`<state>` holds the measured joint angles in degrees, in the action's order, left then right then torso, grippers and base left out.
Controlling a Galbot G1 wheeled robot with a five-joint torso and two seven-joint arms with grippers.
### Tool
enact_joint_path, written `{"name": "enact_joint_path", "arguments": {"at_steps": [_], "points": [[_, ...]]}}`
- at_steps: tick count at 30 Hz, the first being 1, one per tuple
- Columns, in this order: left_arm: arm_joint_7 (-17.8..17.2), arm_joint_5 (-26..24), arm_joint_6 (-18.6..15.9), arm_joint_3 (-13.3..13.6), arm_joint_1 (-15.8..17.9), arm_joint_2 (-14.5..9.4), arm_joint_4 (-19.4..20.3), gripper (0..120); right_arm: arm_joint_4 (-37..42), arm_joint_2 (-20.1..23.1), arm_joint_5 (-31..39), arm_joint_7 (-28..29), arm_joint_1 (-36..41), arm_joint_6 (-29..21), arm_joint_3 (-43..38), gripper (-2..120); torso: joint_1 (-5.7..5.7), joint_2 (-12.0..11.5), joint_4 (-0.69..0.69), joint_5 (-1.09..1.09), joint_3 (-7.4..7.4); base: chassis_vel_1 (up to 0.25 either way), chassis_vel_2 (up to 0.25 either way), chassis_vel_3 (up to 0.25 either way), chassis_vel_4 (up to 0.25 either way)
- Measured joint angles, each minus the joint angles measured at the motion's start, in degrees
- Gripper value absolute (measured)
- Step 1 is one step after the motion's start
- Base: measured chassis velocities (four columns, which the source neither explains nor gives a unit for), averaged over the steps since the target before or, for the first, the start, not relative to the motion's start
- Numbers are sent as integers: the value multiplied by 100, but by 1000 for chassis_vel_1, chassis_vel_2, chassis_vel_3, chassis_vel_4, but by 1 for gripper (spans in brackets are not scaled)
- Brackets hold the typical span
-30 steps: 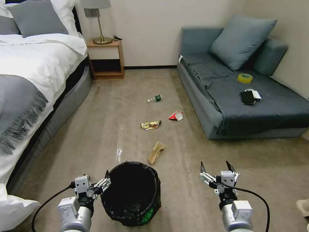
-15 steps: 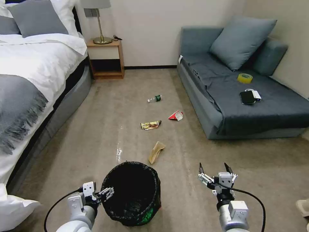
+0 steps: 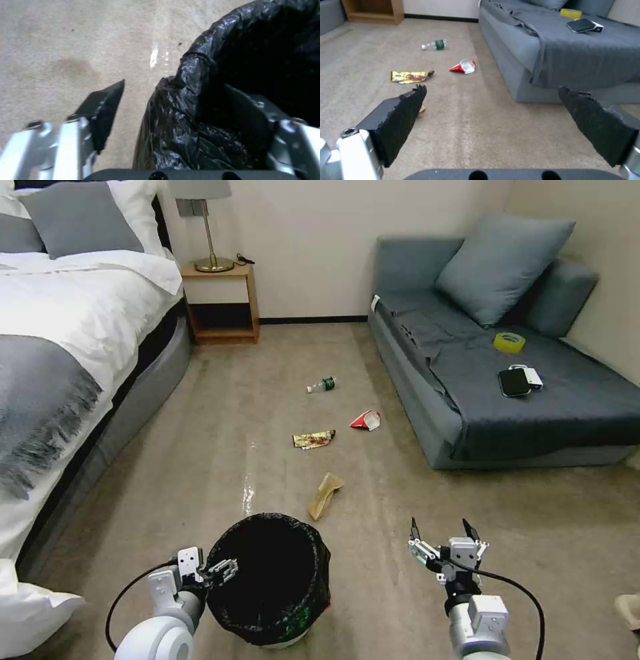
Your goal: Pick up the trash bin, then pick up the garbage on the floor and place it into the trash bin.
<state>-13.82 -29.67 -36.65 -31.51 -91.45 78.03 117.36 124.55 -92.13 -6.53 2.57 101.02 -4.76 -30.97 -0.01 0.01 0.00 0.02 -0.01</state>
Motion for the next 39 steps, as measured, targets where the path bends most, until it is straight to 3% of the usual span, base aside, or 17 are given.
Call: {"name": "enact_joint_path", "arguments": {"at_steps": [18, 28, 35, 39], "points": [[212, 42, 6, -9, -261, 97, 450, 8, -37, 11, 39, 58, -63, 44, 18, 100, 1, -2, -1, -6, 2, 0, 0, 0, 0], [378, 159, 249, -116, -430, 195, 794, 4, -39, 81, 77, 70, -86, 53, 60, 100, 1, -2, -1, -2, 2, 0, 0, 0, 0], [719, 301, 717, -252, -559, 301, 1044, 4, -37, 104, 95, 31, -107, 87, 88, 100, 1, -2, -1, -1, 2, 0, 0, 0, 0], [756, 318, 812, -316, -595, 342, 1140, 4, 7, 120, 102, -52, -112, 132, 88, 100, 1, -2, 0, -2, 1, 0, 0, 0, 0]]}}
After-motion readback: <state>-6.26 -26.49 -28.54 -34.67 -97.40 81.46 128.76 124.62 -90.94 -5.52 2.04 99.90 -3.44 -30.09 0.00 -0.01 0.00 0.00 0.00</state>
